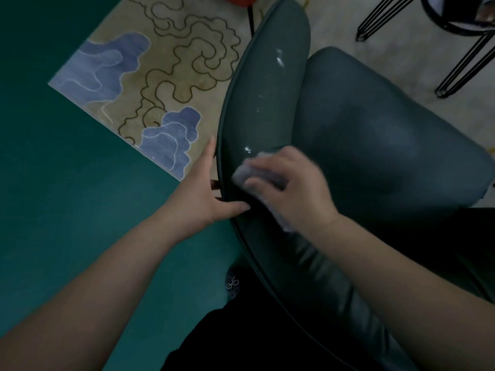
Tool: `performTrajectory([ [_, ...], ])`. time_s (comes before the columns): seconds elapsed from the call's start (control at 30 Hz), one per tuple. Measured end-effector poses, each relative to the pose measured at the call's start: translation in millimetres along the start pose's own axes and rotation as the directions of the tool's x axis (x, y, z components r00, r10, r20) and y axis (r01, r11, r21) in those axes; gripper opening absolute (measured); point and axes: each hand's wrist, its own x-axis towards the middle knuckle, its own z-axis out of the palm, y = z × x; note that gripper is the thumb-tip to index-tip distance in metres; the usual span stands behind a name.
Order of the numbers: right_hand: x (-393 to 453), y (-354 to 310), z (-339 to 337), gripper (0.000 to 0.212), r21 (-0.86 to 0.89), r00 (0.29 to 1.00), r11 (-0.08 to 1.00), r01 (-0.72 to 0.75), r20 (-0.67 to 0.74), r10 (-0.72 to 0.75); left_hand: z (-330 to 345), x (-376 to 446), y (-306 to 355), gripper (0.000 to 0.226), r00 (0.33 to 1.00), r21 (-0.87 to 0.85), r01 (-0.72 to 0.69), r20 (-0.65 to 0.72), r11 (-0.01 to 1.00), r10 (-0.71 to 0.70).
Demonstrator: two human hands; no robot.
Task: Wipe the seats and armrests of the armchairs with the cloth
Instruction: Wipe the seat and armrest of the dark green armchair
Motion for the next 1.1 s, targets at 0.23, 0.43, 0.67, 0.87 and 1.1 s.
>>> performTrajectory([
  [0.23,0.8,19.1,-16.4,0.025,-0.094,1.000,0.996,-0.011,-0.004,0.011,-7.1,7.7,7.1,0.125,0.998,0.032,0.047,0.035,0.998,-0.048],
  [0.43,2.9,9.5,-6.7,0.025,-0.037,0.998,0.999,0.020,0.062,-0.018,-12.2,17.7,12.4,0.127,0.996,0.051,0.064,0.065,0.997,-0.067],
  [0.67,31.0,-6.2,5.2,0.028,0.019,0.996,0.999,-0.050,-0.071,0.051,-24.9,43.3,23.8,0.137,0.992,0.195,0.030,0.118,0.980,-0.053],
  [0.87,34.1,25.5,-10.3,0.028,-0.092,0.930,0.944,-0.317,-0.225,0.291,-41.4,65.0,30.6,0.131,0.989,0.274,-0.017,0.145,0.962,-0.024],
  [1.1,49.2,-0.8,13.9,0.027,-0.073,0.952,0.961,-0.266,-0.175,0.250,-59.9,110.3,49.1,0.135,0.966,0.354,-0.091,0.257,0.931,-0.003],
])
